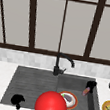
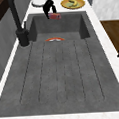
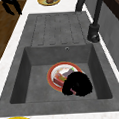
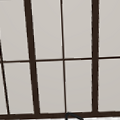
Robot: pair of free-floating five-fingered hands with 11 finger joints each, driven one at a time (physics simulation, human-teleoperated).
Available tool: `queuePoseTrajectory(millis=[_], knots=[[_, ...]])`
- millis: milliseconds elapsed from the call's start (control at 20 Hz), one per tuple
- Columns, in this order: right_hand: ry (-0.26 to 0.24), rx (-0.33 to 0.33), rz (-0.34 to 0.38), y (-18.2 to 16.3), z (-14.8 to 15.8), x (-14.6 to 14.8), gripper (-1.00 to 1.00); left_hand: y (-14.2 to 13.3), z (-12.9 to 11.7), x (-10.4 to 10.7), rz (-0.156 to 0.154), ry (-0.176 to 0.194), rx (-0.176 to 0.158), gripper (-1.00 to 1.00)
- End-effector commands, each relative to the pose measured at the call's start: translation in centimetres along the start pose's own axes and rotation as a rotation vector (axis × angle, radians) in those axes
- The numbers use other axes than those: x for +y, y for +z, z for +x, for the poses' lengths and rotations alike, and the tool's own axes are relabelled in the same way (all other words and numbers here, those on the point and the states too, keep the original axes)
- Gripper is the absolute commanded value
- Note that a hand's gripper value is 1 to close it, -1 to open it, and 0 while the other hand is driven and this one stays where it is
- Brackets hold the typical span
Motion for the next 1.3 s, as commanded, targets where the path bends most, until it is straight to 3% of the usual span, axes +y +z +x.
queuePoseTrajectory(millis=[0,250,550,1250], knots=[[-0.062,0.101,-0.022,1.2,0.2,-1.8,1.0,0.0,0.0,0.0,0.0,0.0,0.0,0.0],[-0.028,0.156,-0.01,2.7,0.2,-3.8,1.0,0.0,0.0,0.0,0.0,0.0,0.0,0.0],[-0.042,0.083,-0.007,7.2,-2.5,-5.3,1.0,0.0,0.0,0.0,0.0,0.0,0.0,0.0],[-0.034,0.075,-0.022,13.6,-10.2,-3.2,1.0,0.0,0.0,0.0,0.0,0.0,0.0,0.0]])
